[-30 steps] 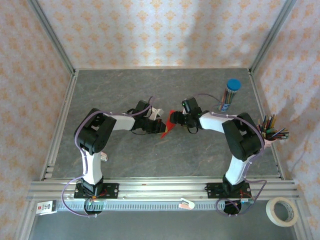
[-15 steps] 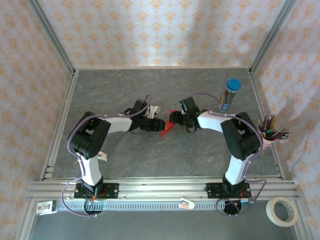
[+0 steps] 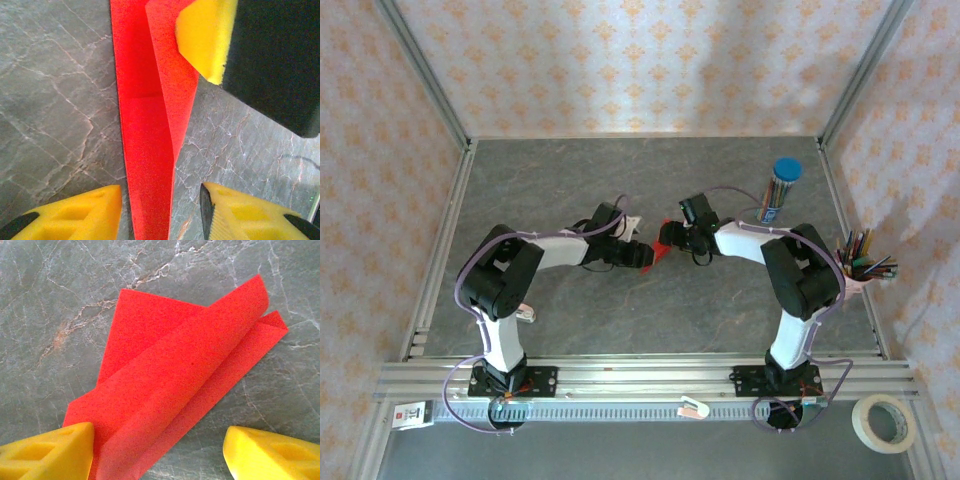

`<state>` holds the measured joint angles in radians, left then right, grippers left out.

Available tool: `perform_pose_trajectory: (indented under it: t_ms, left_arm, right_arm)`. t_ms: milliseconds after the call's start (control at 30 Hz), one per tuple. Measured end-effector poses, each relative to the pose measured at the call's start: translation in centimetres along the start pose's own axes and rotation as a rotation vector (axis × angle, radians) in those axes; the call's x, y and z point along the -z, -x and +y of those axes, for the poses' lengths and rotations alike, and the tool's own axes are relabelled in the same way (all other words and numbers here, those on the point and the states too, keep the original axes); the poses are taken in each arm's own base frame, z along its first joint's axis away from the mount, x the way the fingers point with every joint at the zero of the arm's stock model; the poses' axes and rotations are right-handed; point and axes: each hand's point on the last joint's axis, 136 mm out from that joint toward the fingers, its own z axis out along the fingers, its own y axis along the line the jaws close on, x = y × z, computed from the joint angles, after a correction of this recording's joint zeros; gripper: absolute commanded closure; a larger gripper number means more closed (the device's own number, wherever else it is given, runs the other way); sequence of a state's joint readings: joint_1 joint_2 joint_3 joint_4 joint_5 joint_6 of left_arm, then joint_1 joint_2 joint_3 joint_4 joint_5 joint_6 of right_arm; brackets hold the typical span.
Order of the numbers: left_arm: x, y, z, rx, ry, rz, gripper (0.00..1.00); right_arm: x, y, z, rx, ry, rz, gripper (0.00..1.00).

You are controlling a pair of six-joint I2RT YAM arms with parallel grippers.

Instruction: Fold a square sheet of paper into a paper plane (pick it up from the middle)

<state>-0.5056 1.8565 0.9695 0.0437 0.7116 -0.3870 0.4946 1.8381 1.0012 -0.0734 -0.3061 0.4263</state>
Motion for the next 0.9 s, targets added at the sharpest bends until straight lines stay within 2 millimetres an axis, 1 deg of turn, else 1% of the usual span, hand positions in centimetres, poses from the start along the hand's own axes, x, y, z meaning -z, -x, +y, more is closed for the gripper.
perform_pose_trajectory:
  t_ms: [400,900]
  left_arm:
    - [-0.5,-0.1,1.0,-0.009,0.050,0.010,0.69]
    - [-0.8,0.0,1.4,-0.003,0.059,0.013,0.79]
  right_arm:
    - [-0.1,0.0,-0.1,-0.009,-0.010,0.007,0.31]
    - [-0.2,0.0,-0.4,-0.018,-0.033,0.016,0.36]
